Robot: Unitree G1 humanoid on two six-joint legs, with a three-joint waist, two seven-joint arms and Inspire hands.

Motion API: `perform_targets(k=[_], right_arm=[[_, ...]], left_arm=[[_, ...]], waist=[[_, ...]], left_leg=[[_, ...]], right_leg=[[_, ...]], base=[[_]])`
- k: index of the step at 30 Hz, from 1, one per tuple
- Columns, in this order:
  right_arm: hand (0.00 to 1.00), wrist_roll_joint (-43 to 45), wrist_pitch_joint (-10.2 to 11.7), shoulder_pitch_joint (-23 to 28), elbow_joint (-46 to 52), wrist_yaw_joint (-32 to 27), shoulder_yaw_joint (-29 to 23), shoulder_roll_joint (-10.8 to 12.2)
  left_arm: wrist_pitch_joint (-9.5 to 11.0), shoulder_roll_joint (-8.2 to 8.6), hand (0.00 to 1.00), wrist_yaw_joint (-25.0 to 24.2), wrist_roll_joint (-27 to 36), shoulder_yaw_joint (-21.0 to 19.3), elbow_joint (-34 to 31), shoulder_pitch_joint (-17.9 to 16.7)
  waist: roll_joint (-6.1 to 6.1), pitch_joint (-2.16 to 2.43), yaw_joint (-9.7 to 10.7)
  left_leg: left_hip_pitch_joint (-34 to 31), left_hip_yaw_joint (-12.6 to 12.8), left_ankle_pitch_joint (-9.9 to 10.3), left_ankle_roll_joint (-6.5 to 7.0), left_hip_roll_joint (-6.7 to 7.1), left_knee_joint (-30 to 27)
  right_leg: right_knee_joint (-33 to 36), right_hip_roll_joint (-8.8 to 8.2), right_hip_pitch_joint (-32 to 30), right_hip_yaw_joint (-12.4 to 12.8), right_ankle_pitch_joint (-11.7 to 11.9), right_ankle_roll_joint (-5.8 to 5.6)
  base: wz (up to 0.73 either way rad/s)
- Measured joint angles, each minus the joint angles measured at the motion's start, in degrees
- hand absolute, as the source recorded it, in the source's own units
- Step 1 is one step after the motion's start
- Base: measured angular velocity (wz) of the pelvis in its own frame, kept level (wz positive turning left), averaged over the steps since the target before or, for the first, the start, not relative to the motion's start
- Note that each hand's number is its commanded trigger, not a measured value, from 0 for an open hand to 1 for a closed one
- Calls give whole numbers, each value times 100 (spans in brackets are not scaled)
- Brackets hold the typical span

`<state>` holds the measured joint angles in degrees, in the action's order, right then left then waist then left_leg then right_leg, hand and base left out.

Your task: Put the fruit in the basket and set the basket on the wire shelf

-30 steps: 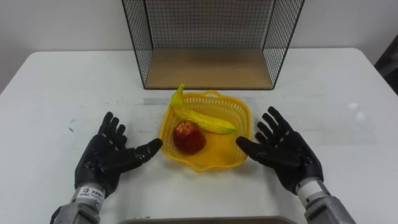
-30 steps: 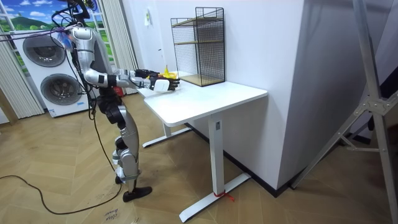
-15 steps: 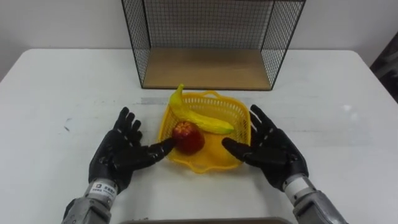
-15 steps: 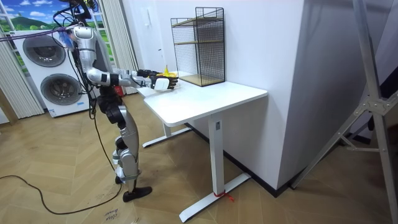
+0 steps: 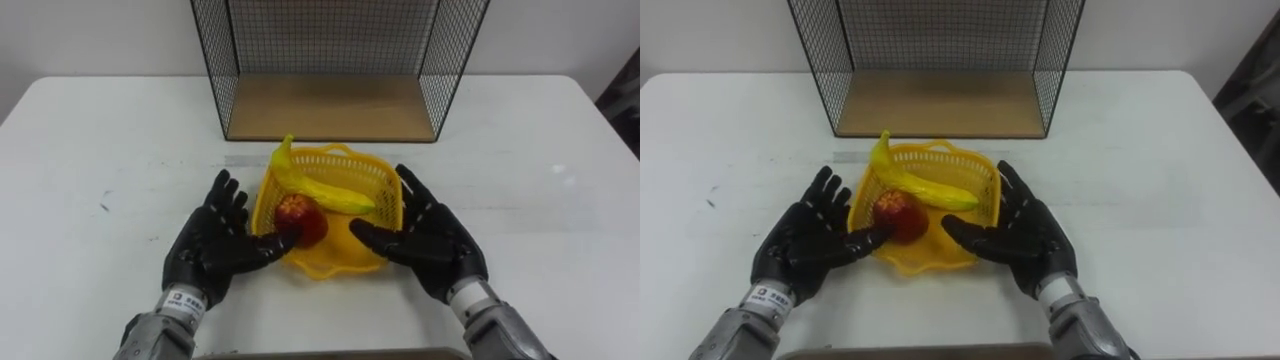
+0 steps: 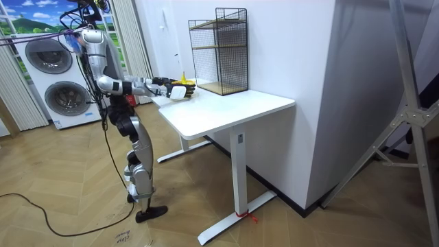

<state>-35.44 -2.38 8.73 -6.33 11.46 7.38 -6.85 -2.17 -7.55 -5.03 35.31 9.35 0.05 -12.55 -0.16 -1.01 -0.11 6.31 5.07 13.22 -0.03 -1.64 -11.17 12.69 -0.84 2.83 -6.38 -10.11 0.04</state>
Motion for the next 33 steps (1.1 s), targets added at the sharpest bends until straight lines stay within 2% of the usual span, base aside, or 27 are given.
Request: perform_targets(k=[7, 10, 12, 15, 20, 25, 29, 33], right_arm=[[0, 9, 1, -22, -10, -3, 51, -25], [0, 4, 50, -33, -10, -4, 98, -26], [0, 2, 63, -38, -10, -21, 139, -26], [0, -9, 212, -89, -180, -43, 235, -20], [0, -63, 308, -174, -360, -44, 280, 16], [0, -65, 409, -331, -550, -66, 321, 57], [0, -69, 459, -335, -550, -66, 335, 68], [0, -78, 530, -335, -550, -90, 377, 68]], left_arm=[[-32, -76, 0, -204, 0, 151, 2, 4], [-8, -96, 0, -270, 1, 175, 1, 9], [8, -95, 0, -284, 5, 191, 2, 11], [44, -115, 0, -302, 5, 216, 31, 13], [135, -117, 0, -347, 16, 245, 125, 53], [135, -117, 0, -347, 16, 298, 125, 57], [139, -117, 0, -347, 16, 326, 125, 62], [153, -121, 0, -347, 15, 323, 125, 64]], waist=[[-8, -1, 36], [-32, 27, 34], [-46, 29, 35], [-92, 20, 35], [-159, 5, 35], [-116, -11, 56], [-42, 1, 108], [-20, 3, 143]], left_leg=[[-10, 0, 1, 1, 0, -3], [-84, 0, 0, 1, 1, -25], [-90, 0, 0, 1, 0, -32], [-62, 0, 0, 1, -1, -23], [-77, 0, 0, 1, -5, -62], [-149, -9, 1, 3, -9, -66], [-166, -31, 1, 3, -9, -66], [-164, -27, 1, 3, -9, -70]], right_leg=[[-12, 1, -6, 2, -1, 1], [-1, -2, -82, 6, 0, 2], [0, -3, -82, 4, 2, 4], [5, -3, -59, 4, 4, 7], [3, -6, -44, -22, 30, 12], [5, -1, -82, -29, 51, 19], [-2, 0, -89, -46, 52, 18], [-4, -1, -94, -43, 52, 18]], base=[[0], [0], [0], [0], [0], [1], [2], [0]])
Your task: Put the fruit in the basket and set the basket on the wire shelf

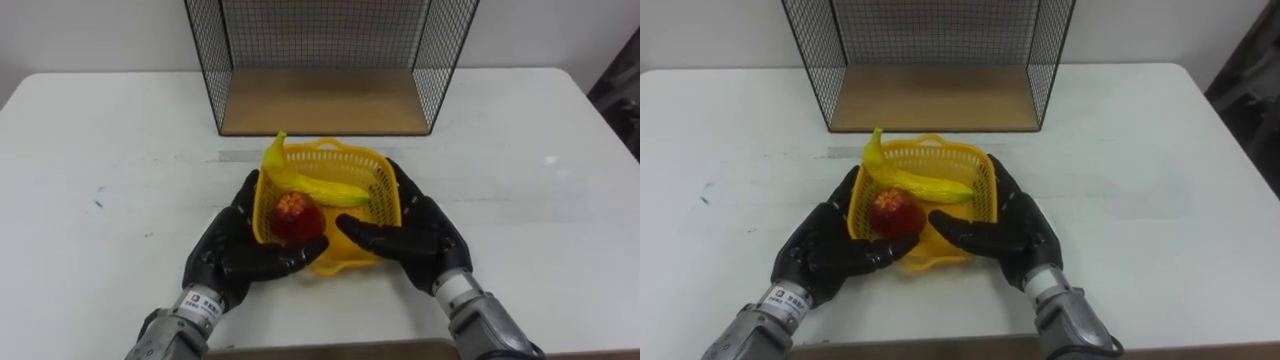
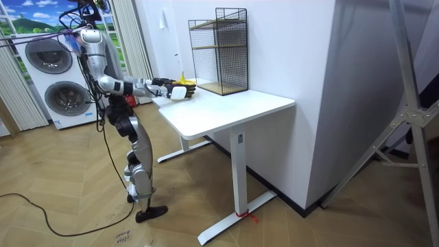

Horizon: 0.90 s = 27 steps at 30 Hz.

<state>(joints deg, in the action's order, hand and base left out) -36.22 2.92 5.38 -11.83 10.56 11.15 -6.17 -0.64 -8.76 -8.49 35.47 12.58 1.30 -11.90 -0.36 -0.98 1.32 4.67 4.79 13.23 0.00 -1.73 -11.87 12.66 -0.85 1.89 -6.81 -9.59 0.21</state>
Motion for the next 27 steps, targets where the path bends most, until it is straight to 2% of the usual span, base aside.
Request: perform_targets(k=[9, 16, 27], right_arm=[[0, -211, -7, -65, 11, -203, 13, 9], [0, -171, 24, -222, 320, -324, -25, -16], [0, 63, 81, -282, 646, -471, -107, -46]], left_arm=[[-24, 43, 0, 0, 2, 20, -11, 56], [-2, 107, 0, 1, -8, -2, -143, 269], [64, 131, 0, 1, -1, -58, -488, 395]], waist=[[-33, 16, 12], [-113, 15, 3], [-114, 15, -6]], left_leg=[[5, 11, -3, 2, 5, -3], [-2, 66, -5, 3, -3, 3], [14, 109, -5, 2, -20, 9]], right_leg=[[-1, -5, -29, 18, -1, -2], [-12, 7, -88, 68, -1, -2], [0, 23, -83, 117, 4, 7]], base=[[0], [-4], [-3]])
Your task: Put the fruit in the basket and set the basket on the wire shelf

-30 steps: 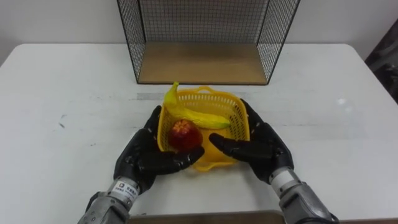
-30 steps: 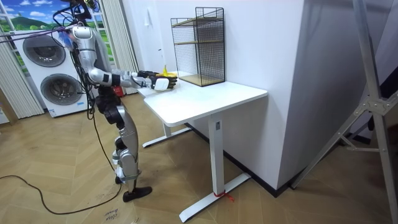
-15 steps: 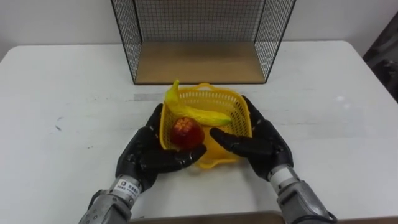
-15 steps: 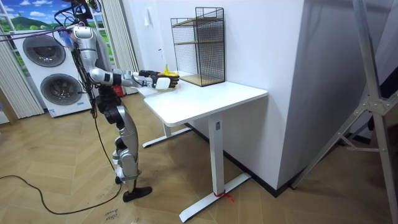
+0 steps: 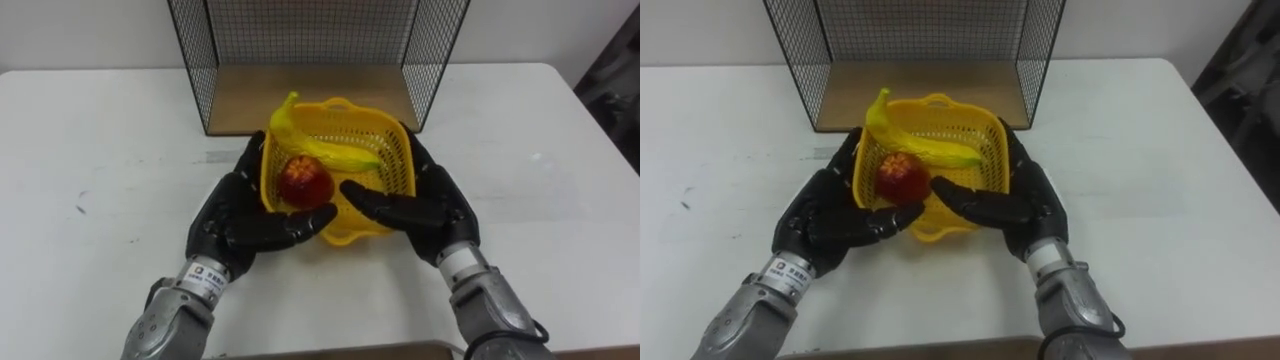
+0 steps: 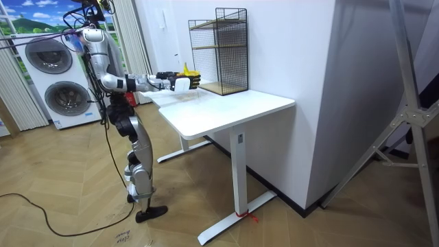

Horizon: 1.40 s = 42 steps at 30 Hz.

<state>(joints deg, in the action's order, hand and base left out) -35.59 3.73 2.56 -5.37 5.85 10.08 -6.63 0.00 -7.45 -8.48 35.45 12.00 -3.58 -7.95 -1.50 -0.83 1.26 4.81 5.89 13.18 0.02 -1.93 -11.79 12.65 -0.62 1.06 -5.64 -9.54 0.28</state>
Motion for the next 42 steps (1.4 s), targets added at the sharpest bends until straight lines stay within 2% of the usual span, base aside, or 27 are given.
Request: perform_targets(k=[5, 12, 17, 25, 27, 29, 32, 35, 36, 37, 38, 39, 40, 41, 42], right_arm=[[0, -7, 50, -21, 199, -106, -5, -46], [0, 25, 48, -30, 200, -106, -4, -49], [0, 200, 46, -54, 200, -106, 0, -51], [0, 257, 44, -106, 241, -126, -18, -45], [0, 250, 44, -128, 241, -114, -21, -44], [0, 293, 43, -133, 242, -42, -7, -31], [0, 269, 43, -125, 235, 39, -1, -36], [0, 275, 40, -121, 237, 64, 0, -33], [0, 269, 39, -122, 237, 64, 0, -39], [0, 260, 37, -154, 238, 65, -6, -39], [0, 241, 28, -163, 237, 65, -6, -25], [0, 216, 23, -167, 237, 64, -6, -29], [0, 213, -26, -196, 235, 62, -25, -82], [0, 216, -83, -222, 227, 60, -49, -114], [0, 234, -112, -217, 226, 60, -38, -142]], left_arm=[[46, 14, 0, 6, 1, -5, -26, 189], [60, 12, 0, 6, -3, -48, -29, 190], [60, 27, 0, 7, -2, -59, -29, 191], [60, 18, 0, 62, -5, -71, -29, 190], [60, -1, 0, 61, -9, -109, -29, 190], [63, 14, 0, 61, -19, -178, -13, 190], [61, 16, 0, 61, -6, -263, 30, 190], [62, 30, 0, 60, -12, -270, 72, 184], [62, 31, 0, 60, -13, -267, 69, 184], [62, 21, 0, 60, -13, -288, 66, 188], [61, 21, 0, 57, -11, -287, 115, 192], [53, 41, 0, 55, -11, -275, 132, 204], [47, 76, 0, 41, -12, -257, 127, 213], [46, 81, 0, 37, -19, -256, 126, 211], [46, 89, 0, 37, -19, -257, 127, 209]], waist=[[2, 0, 2], [26, -2, -18], [89, 2, -33], [83, -2, -17], [52, -4, -27], [15, -16, -51], [-62, -39, -166], [-65, -44, -216], [-60, -30, -214], [-68, -36, -220], [-91, -40, -208], [-111, -39, -175], [-151, -53, -181], [-144, -51, -255], [-120, -30, -332]], left_leg=[[7, -1, 0, 0, -3, 0], [25, 11, 2, -2, -20, 1], [90, 58, 3, -5, -37, 13], [77, 58, 17, -20, -45, -77], [41, 59, 79, -40, -58, -210], [-188, 47, 273, -88, -145, -691], [-477, 77, 447, -176, -280, -1410], [-682, 107, 452, -183, -400, -2079], [-734, 88, 451, -183, -422, -2180], [-885, 12, 404, -178, -430, -2402], [-1106, -148, 403, -212, -319, -2440], [-1237, -173, 399, -213, -230, -2284], [-1534, -174, 310, -202, -101, -1834], [-1742, -160, -55, -146, -2, -1372], [-1788, -182, -272, -136, 26, -1209]], right_leg=[[3, 1, 15, -21, 12, 8], [31, 22, 4, 11, 26, 18], [117, 35, 4, 57, 25, 18], [228, 29, -14, 41, 7, 32], [392, 32, -65, 50, -74, 47], [688, 80, -213, 48, -210, 108], [1033, 146, -382, 58, -427, 215], [1229, 215, -386, 145, -601, 298], [1250, 209, -392, 161, -621, 332], [1314, 215, -362, 212, -647, 398], [1315, 185, -350, 254, -654, 424], [1313, 155, -359, 274, -658, 422], [1330, 108, -395, 324, -672, 400], [1351, 95, -408, 416, -701, 347], [1376, 82, -408, 460, -713, 335]], base=[[0], [0], [-5], [0], [0], [-2], [-8], [-3], [-7], [4], [13], [18], [-12], [-38], [-62]])
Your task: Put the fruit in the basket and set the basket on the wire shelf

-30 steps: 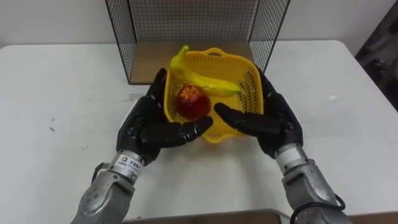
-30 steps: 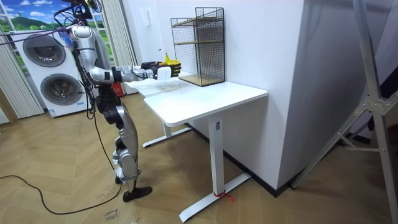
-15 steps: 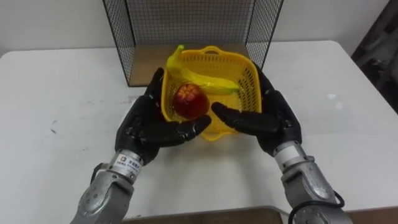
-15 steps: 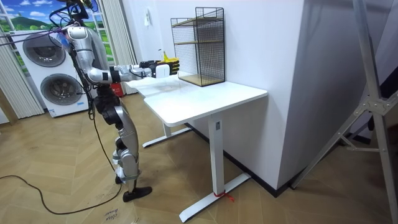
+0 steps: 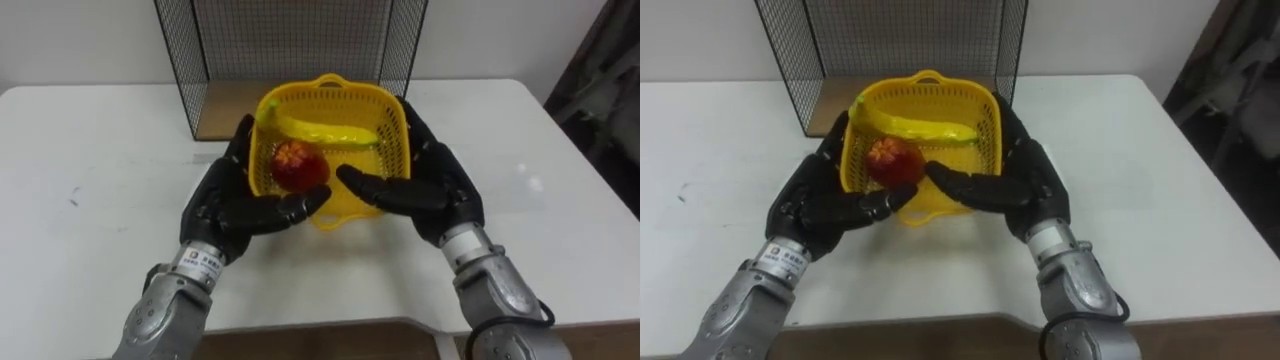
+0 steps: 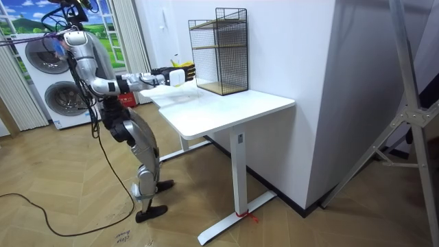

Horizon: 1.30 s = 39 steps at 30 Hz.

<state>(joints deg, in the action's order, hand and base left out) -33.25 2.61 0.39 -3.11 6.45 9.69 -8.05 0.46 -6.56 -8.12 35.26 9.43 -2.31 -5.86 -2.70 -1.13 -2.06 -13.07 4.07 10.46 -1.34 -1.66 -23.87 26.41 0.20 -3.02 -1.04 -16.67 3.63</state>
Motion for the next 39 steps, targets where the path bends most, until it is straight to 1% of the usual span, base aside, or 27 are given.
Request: perform_targets(k=[1, 2, 3, 4, 5, 7, 10, 13, 14, 16, 18, 19, 20, 21, 22, 23, 24, 25, 26, 27, 28, 29, 30, 31, 32, 35, 39], right_arm=[[0, 20, -33, 7, -1, 0, 23, -22], [0, 32, -80, 19, 0, 2, 25, -26], [0, 34, -93, 17, 3, 27, 26, -66], [0, 36, -93, 13, 4, 46, 24, -78], [0, 51, -93, 14, 4, 66, 30, -70], [0, 55, -93, 6, 7, 67, 26, -65], [0, 205, -94, 6, 62, 57, 27, -66], [0, 228, -92, 7, 193, 32, 5, -71], [0, 223, -92, 7, 231, 30, -9, -70], [0, 224, -92, 6, 314, 20, -8, -68], [0, 227, -92, 6, 375, -15, -12, -52], [0, 292, -91, -9, 389, -35, -12, -23], [0, 370, -91, -16, 383, -51, -4, -29], [0, 392, -91, -14, 375, -61, 1, -38], [0, 441, -91, -13, 375, -90, 0, -45], [0, 461, -89, -18, 377, -99, -3, -49], [0, 469, -89, -22, 377, -98, -5, -49], [0, 454, -88, -33, 377, -88, -9, -46], [0, 449, -88, -43, 377, -75, -9, -42], [0, 455, -88, -43, 377, -74, -9, -44], [0, 457, -88, -54, 376, -74, -19, -51], [0, 474, -88, -72, 368, -75, -27, -57], [0, 478, -88, -82, 363, -75, -27, -58], [0, 453, -88, -93, 315, -76, -31, -75], [0, 436, -88, -110, 240, -77, -32, -80], [0, 433, -112, -124, 154, -64, -71, -77], [0, 383, -116, -158, 158, -47, -90, -58]], left_arm=[[0, 6, 0, 0, 6, -29, -3, 1], [0, 4, 0, 0, 10, -65, -6, 2], [1, 4, 0, 0, 16, -120, -6, 2], [1, 2, 0, 0, 17, -140, -5, 2], [0, -11, 0, 0, 13, -134, -3, 1], [1, -64, 0, 0, 13, -129, -4, 5], [1, -61, 0, 0, 5, -112, -42, 6], [1, -67, 0, 0, 3, -73, -78, 5], [3, -67, 0, 0, 5, -83, -79, 6], [10, -72, 0, 0, 19, -88, -81, 12], [10, -86, 0, 0, 18, -66, -101, 11], [10, -95, 0, 1, 1, -79, -119, 13], [10, -95, 0, 7, 1, -72, -119, 15], [10, -93, 0, 9, 1, -56, -119, 17], [11, -91, 0, 19, 3, -31, -119, 32], [13, -89, 0, 19, 4, -26, -127, 46], [13, -87, 0, 21, 2, -24, -126, 65], [13, -99, 0, 44, 2, -25, -126, 138], [15, -106, 0, 78, 2, -28, -127, 212], [19, -106, 0, 98, 2, -28, -126, 232], [25, -109, 0, 121, 2, -31, -116, 271], [25, -107, 0, 134, 2, -27, -57, 350], [25, -104, 0, 142, 3, -27, -33, 378], [28, -65, 0, 165, 2, -16, 27, 393], [28, -59, 0, 194, 2, -12, 28, 392], [27, -76, 0, 235, -168, -19, 28, 392], [-21, -62, 0, 234, -521, -4, 28, 388]], waist=[[1, 38, -67], [-69, 104, -42], [-128, 114, -34], [-147, 103, -36], [-189, 90, -20], [-210, 88, 20], [-228, 68, 46], [-229, 59, 51], [-224, 56, 53], [-207, 44, 70], [-210, 36, 98], [-247, 38, 91], [-228, 21, 99], [-220, 21, 98], [-193, 4, 117], [-164, 4, 111], [-151, -3, 103], [-107, -19, 117], [-70, -38, 117], [-48, -45, 119], [-28, -61, 142], [-23, -77, 178], [-25, -79, 185], [37, -72, 224], [91, -57, 206], [87, -18, 179], [88, 15, 163]], left_leg=[[47, -80, -269, 55, 59, 159], [141, -99, -408, 129, 114, 258], [219, -101, -545, 180, 154, 313], [246, -102, -600, 216, 166, 293], [286, -110, -519, 242, 211, 239], [309, -132, -419, 283, 266, 177], [266, -134, -225, 374, 395, -5], [242, -130, -2, 476, 556, -221], [262, -114, 128, 517, 622, -334], [266, -112, 319, 599, 722, -521], [277, -105, 471, 682, 814, -679], [304, -79, 549, 734, 896, -725], [364, -55, 623, 792, 934, -784], [400, -27, 646, 820, 942, -791], [495, -27, 684, 868, 963, -762], [557, -56, 721, 899, 963, -712], [583, -74, 732, 912, 959, -683], [578, -135, 743, 929, 938, -656], [578, -146, 739, 935, 914, -593], [586, -146, 734, 944, 910, -568], [596, -144, 733, 954, 910, -546], [589, -145, 728, 959, 910, -538], [583, -140, 727, 958, 912, -543], [602, -183, 718, 937, 890, -528], [648, -187, 690, 900, 817, -430], [797, -191, 612, 824, 658, -208], [901, -164, 520, 758, 525, -1]], right_leg=[[57, 0, -17, 53, -66, -78], [34, -14, 15, 51, -90, -150], [8, -12, 75, 76, -109, -168], [-4, -20, 120, 91, -116, -154], [-34, -52, 208, 95, -147, -148], [-68, -132, 294, 71, -210, -188], [49, -284, 307, -8, -411, -244], [193, -447, 373, -69, -625, -345], [288, -526, 415, -81, -713, -382], [779, -629, 365, -151, -816, -506], [1526, -822, 105, -235, -798, -548], [2053, -940, -123, -226, -706, -662], [2455, -1037, -255, -230, -525, -704], [2592, -1060, -301, -229, -443, -692], [2739, -1077, -330, -232, -284, -707], [2815, -1059, -397, -234, -132, -747], [2833, -1034, -420, -233, -88, -767], [2767, -962, -463, -227, -146, -776], [2512, -905, -554, -222, -326, -737], [2341, -883, -610, -226, -419, -721], [1913, -829, -711, -228, -527, -696], [1383, -762, -818, -210, -511, -659], [1066, -718, -844, -202, -421, -642], [923, -677, -790, -235, -225, -550], [705, -539, -687, -238, -96, -523], [265, -362, -452, -280, 165, -449], [-131, -215, -273, -283, 405, -388]], base=[[-40], [-20], [0], [0], [7], [11], [11], [17], [8], [14], [19], [12], [12], [11], [5], [0], [0], [0], [0], [0], [5], [7], [15], [0], [-5], [-14], [-11]])
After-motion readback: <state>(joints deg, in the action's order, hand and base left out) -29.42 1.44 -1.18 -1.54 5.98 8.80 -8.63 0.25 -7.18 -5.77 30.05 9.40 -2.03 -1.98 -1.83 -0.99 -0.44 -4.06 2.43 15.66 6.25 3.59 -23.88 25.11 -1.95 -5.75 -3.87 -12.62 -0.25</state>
